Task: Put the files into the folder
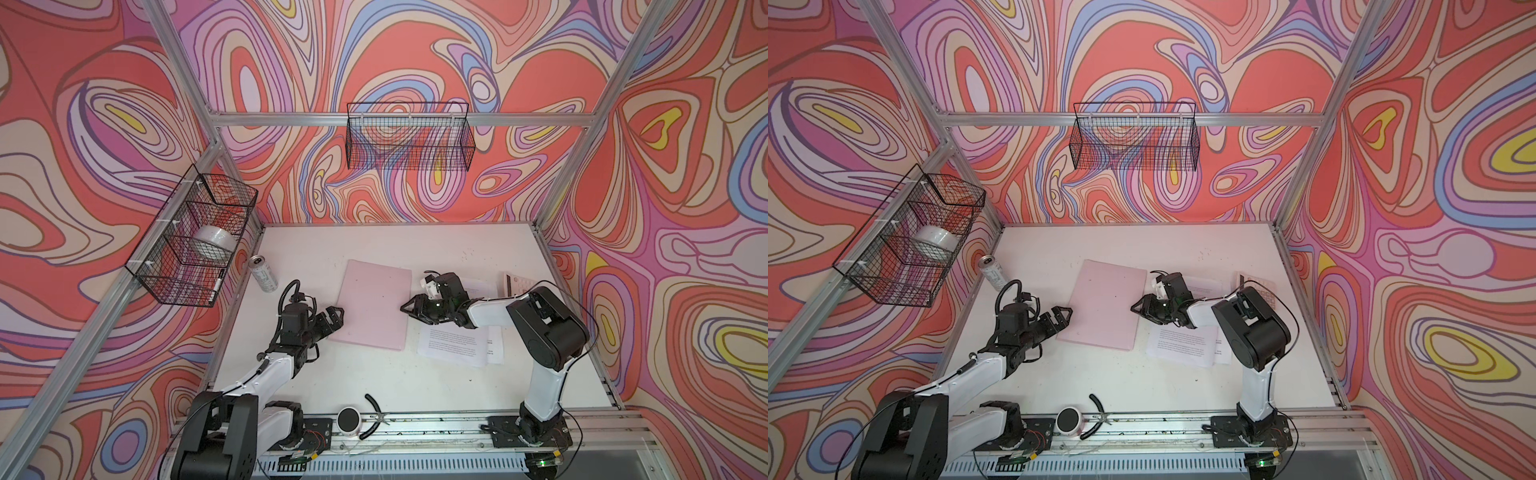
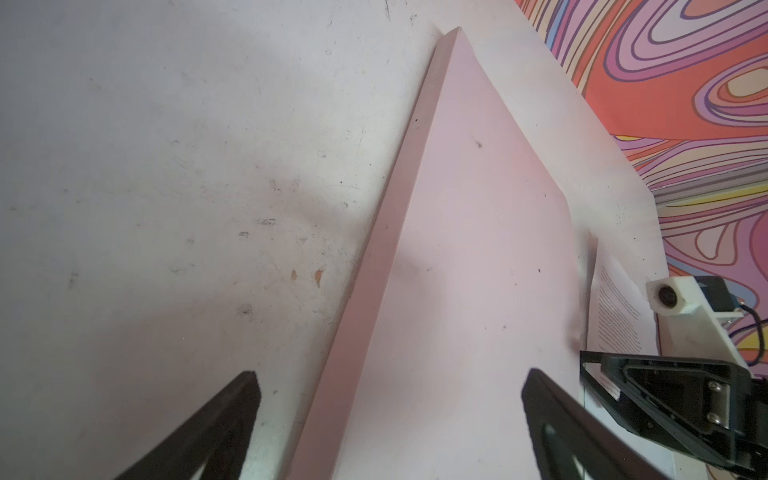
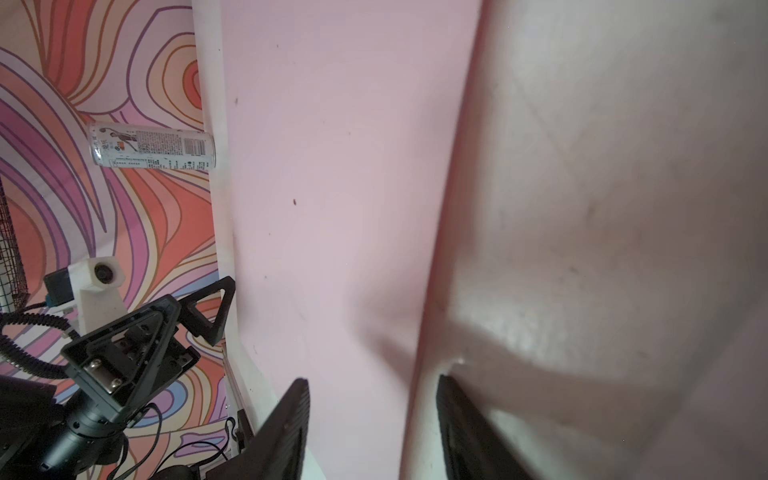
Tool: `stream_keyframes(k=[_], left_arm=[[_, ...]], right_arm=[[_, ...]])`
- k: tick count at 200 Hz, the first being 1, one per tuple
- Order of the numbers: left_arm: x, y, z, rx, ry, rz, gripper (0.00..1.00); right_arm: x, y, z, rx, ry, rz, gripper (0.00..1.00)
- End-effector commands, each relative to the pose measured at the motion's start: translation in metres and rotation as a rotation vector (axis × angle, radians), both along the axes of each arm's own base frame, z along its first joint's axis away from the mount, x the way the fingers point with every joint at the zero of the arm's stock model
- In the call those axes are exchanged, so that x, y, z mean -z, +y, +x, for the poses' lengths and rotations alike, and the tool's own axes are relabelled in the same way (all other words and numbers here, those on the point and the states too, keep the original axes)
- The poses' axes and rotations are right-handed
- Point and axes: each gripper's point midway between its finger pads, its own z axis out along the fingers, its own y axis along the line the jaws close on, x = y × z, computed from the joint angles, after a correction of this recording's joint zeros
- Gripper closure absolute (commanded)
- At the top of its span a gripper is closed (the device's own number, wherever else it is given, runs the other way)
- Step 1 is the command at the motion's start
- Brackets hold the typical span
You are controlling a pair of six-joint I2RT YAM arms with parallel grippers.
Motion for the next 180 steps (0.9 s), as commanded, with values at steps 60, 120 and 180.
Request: stream_keyframes(k=[60, 120, 180], left_arm=[[0.003, -0.007, 0.000, 0.033, 0.002, -0.017, 0.01], [0.004, -0.009, 0.000, 0.043, 0.006, -0.021, 0.02], [0.001, -0.015, -0.002, 0.083, -0.002, -0.033, 0.02]], right_arm=[[-0.020, 0.014, -0.001, -0.018, -0.020, 0.010, 0.51], [-0.033, 0.015, -0.002, -0.022, -0.036, -0.002, 0.51], [-0.058, 0.042, 0.000, -0.081, -0.067, 0.229, 0.59]])
